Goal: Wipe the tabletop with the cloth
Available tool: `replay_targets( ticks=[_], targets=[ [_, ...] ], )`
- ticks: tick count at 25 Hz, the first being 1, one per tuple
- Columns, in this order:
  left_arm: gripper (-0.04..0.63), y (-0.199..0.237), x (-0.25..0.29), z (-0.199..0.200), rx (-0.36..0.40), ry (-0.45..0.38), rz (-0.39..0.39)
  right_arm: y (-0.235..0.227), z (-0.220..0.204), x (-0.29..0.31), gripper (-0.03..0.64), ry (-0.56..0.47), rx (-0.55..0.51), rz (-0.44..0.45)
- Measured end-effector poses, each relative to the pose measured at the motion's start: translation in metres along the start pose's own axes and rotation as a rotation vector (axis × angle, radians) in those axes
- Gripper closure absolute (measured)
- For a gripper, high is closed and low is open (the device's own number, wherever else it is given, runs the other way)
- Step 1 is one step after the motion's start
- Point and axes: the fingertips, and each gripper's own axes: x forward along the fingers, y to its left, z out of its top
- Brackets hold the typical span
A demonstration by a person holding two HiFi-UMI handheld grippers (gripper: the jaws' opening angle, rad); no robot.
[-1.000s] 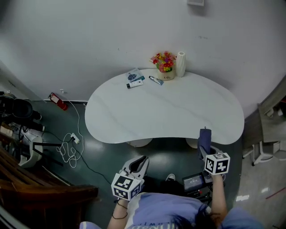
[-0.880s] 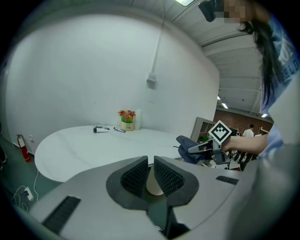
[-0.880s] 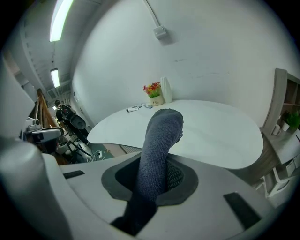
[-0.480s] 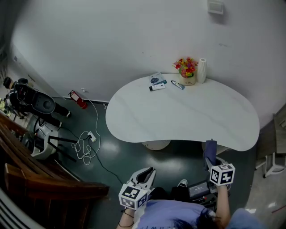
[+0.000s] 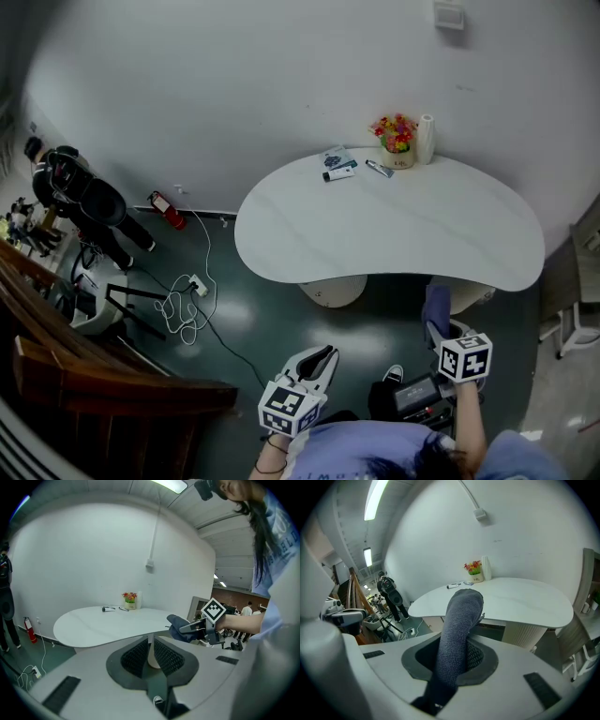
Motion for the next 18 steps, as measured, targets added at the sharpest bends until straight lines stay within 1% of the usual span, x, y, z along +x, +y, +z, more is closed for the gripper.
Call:
replay_targets(
  ticks=[3,6,8,12,15,18],
  targets=[
    [0.561,-0.001,-0.034,-0.026,-0.029,0.008,0.01,0.028,-0.019,-0.016,0.546,-0.008,0.007,0.0],
    [0.561,-0.004,-0.065,-0.051,-0.076,-0.001,0.018,0.052,-0.045,-0.034,0.546,-0.001,0.005,-0.008],
    [0.561,-0.008,-0.083,-0.063,-0.088,-0.009,0.014,0.067,-0.06,-0.048,0.546,-0.001,0.005,-0.016],
    [0.561,-0.023,-0.11,-0.079,-0.089,-0.022,-0.004,0.089,-0.086,-0.077,0.546,-0.019,0.017,-0.031],
    [0.561,-0.036,-0.127,-0.088,-0.075,-0.04,-0.023,0.105,-0.103,-0.096,0.546,-0.031,0.006,-0.039],
    [0.561,-0.049,-0.14,-0.096,-0.065,-0.049,-0.048,0.119,-0.121,-0.111,0.546,-0.043,0.016,-0.041]
  ],
)
